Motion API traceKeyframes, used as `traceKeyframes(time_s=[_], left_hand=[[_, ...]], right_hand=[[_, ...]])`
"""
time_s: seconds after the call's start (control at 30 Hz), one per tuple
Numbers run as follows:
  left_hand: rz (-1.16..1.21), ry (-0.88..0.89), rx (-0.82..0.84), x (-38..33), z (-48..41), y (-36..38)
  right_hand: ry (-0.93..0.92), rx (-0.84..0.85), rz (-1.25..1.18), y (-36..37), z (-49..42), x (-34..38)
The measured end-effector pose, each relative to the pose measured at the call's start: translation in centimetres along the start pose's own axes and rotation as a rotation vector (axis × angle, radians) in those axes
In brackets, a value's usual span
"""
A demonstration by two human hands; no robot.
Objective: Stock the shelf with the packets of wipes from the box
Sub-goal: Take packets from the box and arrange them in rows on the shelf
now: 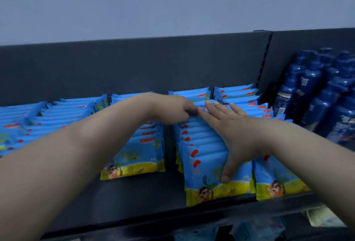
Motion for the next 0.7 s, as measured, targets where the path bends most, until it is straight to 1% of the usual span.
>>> traceKeyframes(time_s=[0.07,0.13,0.2,0.23,0.3,0.37,0.47,0.63,0.7], left_hand=[[-0.008,0.028,0.034,0.1,0.4,-0.2],[0.066,0.031,0.043,0.5,0.5,-0.4],[0.174,0.041,-0.015,1.2,0.0,-1.1],[0.164,0.017,-0.059,1.6,-0.4,-1.6],[-0.021,-0.059,-0.127,2.3,-1.4,-2.6],[-0.201,-0.104,-0.111,2.6,-2.3,-2.8],[-0.314,-0.109,-0.083,2.6,-3.2,-2.8],[-0.329,-0.091,-0.044,3.0,-4.0,-2.2],[-0.233,-0.057,-0.031,2.9,-3.8,-2.4]], right_hand=[[0.003,0.036,-0.021,-0.3,-0.3,0.2],[-0.005,0.051,-0.049,-0.4,-0.4,0.3],[-0.015,0.044,-0.061,-0.4,-0.1,0.3],[-0.019,0.041,-0.066,-0.5,0.0,0.3],[-0.020,0.032,-0.073,-0.4,0.2,0.3],[-0.020,0.027,-0.069,-0.1,0.2,0.2],[-0.018,0.018,-0.064,0.2,0.1,0.1],[-0.015,0.025,-0.056,0.2,0.1,0.0],[-0.014,0.024,-0.057,0.1,0.2,0.0]])
Point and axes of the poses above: each hand's wrist, its own z-axis away from the middle knuckle, its own y-axis out of the palm, x = y × z, the point moved 1 cm from there along -z, towards the middle knuckle, and after that the axes turned 12 degrees about x, right-handed, at the moved point
